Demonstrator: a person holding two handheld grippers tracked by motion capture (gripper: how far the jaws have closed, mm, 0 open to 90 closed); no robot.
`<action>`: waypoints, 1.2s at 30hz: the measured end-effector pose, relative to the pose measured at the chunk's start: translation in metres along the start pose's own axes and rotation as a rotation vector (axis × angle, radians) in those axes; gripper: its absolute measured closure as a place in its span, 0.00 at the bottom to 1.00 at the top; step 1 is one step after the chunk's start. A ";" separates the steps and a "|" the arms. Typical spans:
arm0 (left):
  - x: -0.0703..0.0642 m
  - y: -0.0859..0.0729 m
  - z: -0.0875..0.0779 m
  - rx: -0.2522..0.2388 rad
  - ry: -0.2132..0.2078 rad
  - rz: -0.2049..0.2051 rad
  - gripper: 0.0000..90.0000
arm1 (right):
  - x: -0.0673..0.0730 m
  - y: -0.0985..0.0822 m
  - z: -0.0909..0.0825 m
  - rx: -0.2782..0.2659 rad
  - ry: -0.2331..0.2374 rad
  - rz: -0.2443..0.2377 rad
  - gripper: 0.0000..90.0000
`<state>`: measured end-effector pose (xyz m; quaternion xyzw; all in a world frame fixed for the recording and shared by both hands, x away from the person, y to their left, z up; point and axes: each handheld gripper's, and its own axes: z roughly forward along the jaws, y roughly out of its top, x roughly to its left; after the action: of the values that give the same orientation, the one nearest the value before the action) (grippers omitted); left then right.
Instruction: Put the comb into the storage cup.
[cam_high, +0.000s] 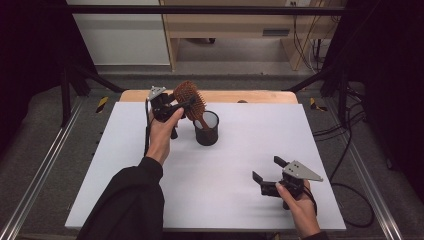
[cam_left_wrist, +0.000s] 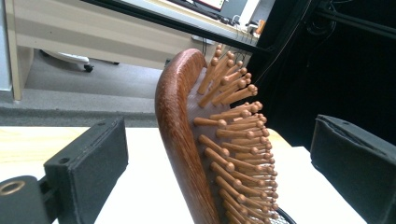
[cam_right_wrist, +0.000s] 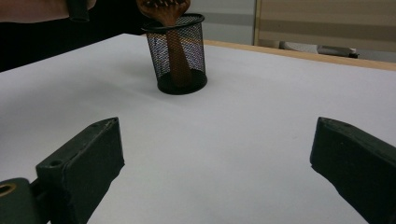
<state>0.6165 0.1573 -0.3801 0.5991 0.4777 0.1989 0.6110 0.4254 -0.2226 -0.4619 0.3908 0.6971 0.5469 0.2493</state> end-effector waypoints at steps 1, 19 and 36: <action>0.000 0.000 -0.001 -0.001 0.001 -0.001 0.04 | 0.000 0.000 0.000 0.000 0.000 0.000 0.04; -0.004 -0.006 -0.019 -0.004 0.007 0.010 0.03 | 0.001 0.000 0.001 0.004 -0.003 -0.002 0.04; -0.015 -0.011 -0.036 0.006 0.052 0.074 0.03 | 0.001 0.000 0.000 0.001 -0.003 -0.003 0.04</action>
<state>0.5763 0.1629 -0.3786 0.6129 0.4716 0.2351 0.5888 0.4252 -0.2220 -0.4616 0.3906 0.6976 0.5458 0.2509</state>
